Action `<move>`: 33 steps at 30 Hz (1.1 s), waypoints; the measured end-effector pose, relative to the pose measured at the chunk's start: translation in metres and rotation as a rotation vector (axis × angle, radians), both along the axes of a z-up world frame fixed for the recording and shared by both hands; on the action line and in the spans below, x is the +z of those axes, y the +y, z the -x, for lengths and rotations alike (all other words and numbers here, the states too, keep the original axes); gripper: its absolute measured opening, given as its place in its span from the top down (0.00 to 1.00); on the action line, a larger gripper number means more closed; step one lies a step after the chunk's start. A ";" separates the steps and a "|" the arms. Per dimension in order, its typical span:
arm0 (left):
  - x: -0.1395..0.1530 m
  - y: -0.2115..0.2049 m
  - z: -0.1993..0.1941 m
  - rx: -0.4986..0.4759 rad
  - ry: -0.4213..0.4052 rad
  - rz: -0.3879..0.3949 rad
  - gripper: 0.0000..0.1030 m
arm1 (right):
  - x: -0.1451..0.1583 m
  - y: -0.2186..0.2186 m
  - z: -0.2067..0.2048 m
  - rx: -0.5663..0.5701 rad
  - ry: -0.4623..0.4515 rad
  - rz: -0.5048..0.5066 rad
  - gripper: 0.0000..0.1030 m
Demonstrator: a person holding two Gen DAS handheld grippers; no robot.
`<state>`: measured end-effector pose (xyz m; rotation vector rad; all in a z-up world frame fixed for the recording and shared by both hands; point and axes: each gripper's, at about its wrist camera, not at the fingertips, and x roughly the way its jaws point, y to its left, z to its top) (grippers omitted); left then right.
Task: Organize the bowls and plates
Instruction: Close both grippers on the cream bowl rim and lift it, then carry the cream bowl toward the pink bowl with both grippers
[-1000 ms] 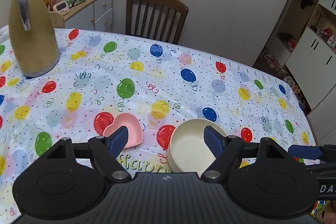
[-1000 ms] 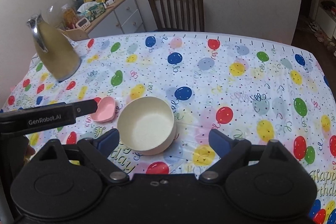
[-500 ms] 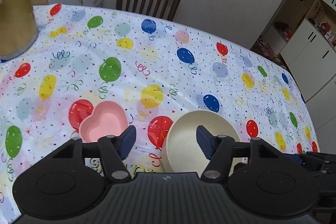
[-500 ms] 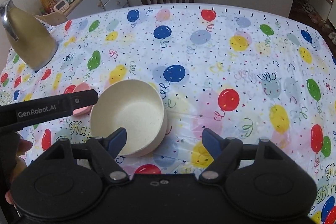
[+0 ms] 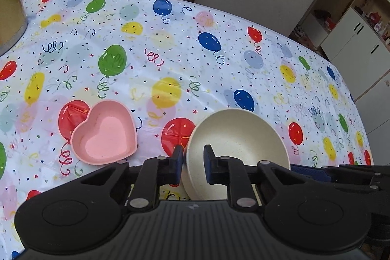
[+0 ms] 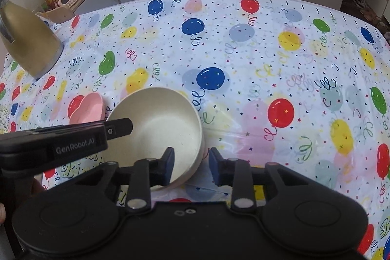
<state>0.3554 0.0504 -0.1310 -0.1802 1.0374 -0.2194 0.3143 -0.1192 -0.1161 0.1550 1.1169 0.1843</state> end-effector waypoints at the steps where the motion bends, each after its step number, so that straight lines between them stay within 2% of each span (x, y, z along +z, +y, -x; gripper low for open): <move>1: 0.000 0.001 0.000 0.001 0.001 -0.002 0.87 | 0.000 0.001 -0.001 0.003 0.002 0.008 0.76; 5: 0.000 0.002 0.001 -0.002 0.005 -0.009 0.90 | -0.001 0.006 -0.001 0.008 0.001 0.032 0.84; 11: 0.006 0.001 0.007 -0.006 0.003 -0.030 0.90 | 0.001 0.008 0.002 0.015 0.003 0.058 0.89; 15: 0.016 0.001 0.017 -0.010 0.005 -0.049 0.90 | 0.008 0.012 0.009 0.041 -0.001 0.077 0.90; 22: 0.042 0.007 0.042 0.003 -0.014 -0.064 0.90 | 0.033 0.012 0.027 0.071 -0.031 0.040 0.90; 33: 0.092 0.012 0.104 0.054 -0.065 -0.122 0.90 | 0.073 0.021 0.073 0.154 -0.081 0.003 0.90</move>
